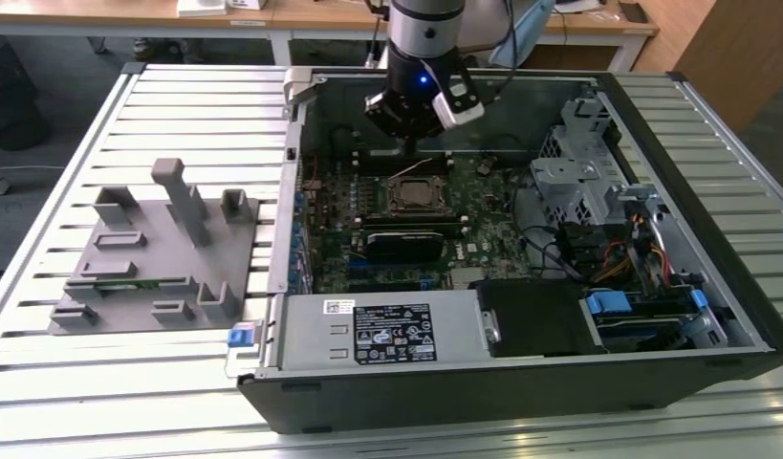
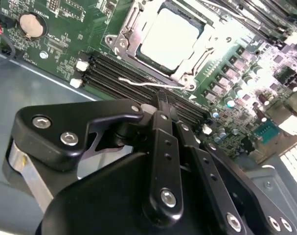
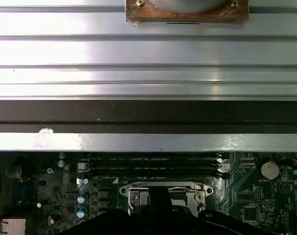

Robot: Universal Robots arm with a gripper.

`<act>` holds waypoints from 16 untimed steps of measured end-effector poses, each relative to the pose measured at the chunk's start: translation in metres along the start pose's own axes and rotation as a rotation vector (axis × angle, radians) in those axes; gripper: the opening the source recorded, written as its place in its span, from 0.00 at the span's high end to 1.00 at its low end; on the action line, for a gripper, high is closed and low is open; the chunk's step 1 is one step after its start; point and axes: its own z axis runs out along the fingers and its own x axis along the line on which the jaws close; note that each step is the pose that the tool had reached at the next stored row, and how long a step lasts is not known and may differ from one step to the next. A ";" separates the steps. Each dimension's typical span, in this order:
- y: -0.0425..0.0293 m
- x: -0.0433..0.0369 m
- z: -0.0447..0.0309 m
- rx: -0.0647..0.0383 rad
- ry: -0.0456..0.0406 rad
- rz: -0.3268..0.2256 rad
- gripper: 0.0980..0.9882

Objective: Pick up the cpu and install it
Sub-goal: 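Install the first cpu locking lever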

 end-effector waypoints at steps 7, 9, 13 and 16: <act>0.0038 -0.0079 0.0072 0.000 0.0000 0.000 0.99; 0.0043 -0.0090 0.0085 0.000 -0.0001 0.000 0.99; 0.0049 -0.0103 0.0106 0.000 -0.0001 0.000 0.99; 0.0054 -0.0120 0.0128 0.000 0.0000 0.000 0.99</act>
